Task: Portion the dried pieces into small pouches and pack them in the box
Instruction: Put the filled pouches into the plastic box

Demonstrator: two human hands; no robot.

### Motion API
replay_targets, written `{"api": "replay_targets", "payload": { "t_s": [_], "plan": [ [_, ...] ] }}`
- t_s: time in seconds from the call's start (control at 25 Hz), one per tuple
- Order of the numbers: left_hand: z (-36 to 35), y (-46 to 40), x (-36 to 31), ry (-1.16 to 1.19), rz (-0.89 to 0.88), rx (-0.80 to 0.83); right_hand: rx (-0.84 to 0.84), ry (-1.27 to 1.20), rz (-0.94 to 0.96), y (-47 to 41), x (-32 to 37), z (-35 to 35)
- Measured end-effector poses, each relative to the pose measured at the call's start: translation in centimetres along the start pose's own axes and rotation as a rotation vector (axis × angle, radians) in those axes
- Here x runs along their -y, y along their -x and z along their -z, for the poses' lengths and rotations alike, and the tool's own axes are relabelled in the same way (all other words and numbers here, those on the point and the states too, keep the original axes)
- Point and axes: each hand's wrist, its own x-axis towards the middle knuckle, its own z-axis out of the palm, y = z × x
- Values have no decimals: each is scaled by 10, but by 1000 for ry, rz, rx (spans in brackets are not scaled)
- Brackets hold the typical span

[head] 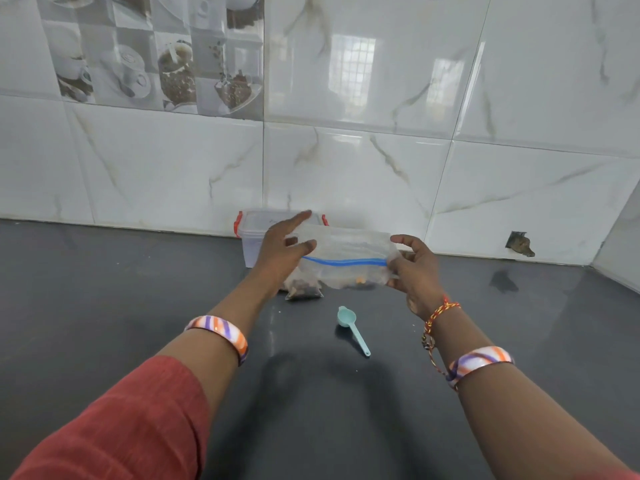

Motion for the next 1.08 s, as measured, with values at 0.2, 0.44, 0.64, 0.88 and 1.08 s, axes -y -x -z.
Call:
{"api": "replay_targets", "payload": {
  "t_s": [0.2, 0.44, 0.64, 0.88, 1.08],
  "plan": [
    [-63, -36, 29, -622, -222, 48, -107, 230, -1, -61, -35, 14],
    [-111, -54, 61, -880, -47, 432, -71, 901, 98, -80, -69, 25],
    [-114, -56, 76, -964, 79, 634, 435, 1378, 135, -75, -79, 19],
    [-110, -60, 77, -897, 53, 588, 536, 1387, -8, -78, -80, 18],
    [-62, -78, 45, -509, -173, 92, 251, 1158, 253, -86, -48, -19]
  ]
}}
